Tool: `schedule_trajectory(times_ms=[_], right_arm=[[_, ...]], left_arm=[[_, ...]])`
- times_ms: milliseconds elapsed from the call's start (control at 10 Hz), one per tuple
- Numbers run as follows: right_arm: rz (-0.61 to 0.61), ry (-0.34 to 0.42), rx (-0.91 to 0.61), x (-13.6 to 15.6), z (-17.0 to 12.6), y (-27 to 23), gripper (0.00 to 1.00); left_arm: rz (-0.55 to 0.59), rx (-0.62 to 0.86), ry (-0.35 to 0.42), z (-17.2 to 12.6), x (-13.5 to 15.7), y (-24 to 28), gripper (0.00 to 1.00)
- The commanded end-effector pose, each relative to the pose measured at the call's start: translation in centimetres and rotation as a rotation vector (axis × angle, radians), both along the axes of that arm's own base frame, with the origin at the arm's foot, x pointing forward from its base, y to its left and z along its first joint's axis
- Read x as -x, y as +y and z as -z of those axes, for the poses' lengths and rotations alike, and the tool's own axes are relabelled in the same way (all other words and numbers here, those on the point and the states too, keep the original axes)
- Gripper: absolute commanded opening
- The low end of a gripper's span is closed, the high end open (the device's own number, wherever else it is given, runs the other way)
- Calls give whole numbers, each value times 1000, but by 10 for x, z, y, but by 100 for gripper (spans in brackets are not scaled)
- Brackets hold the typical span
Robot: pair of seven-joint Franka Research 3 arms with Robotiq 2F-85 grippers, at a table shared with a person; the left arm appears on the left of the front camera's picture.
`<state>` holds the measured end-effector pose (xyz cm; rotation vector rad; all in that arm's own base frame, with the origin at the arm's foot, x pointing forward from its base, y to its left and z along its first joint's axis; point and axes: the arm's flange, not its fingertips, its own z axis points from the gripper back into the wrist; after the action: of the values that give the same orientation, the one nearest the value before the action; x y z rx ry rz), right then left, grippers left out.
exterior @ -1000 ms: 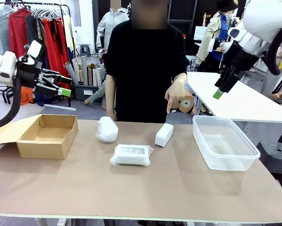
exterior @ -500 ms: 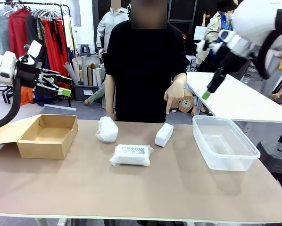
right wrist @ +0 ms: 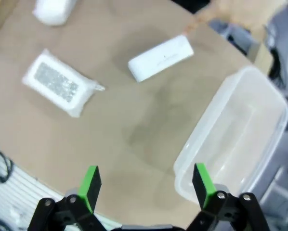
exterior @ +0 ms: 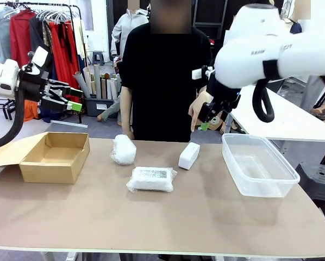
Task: Separate and place wrapped and unwrapped clocks.
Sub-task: Pick up the Digital clock indicated by the person.
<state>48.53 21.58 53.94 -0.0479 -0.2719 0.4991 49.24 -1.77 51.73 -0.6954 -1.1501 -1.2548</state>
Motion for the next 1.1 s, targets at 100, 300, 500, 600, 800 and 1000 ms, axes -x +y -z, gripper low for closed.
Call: schedule_trajectory(times_ms=[100, 300, 500, 600, 800, 1000], right_arm=[[228, -27, -77, -28, 30, 6, 100], [257, -49, -150, -44, 59, 1, 100], [261, -55, -166, -54, 68, -5, 100], [251, -21, -135, -48, 61, -2, 100], [251, -21, -135, -48, 61, -2, 100], [251, -25, -141, -52, 67, -2, 100]], left_arm=[[-9, -3, -6, -1, 2, 0, 100], [-9, -3, -6, -1, 2, 0, 100], [-9, -3, -6, -1, 2, 0, 100], [-9, -3, -6, -1, 2, 0, 100], [-9, -3, -6, -1, 2, 0, 100], [-9, -3, -6, -1, 2, 0, 100]])
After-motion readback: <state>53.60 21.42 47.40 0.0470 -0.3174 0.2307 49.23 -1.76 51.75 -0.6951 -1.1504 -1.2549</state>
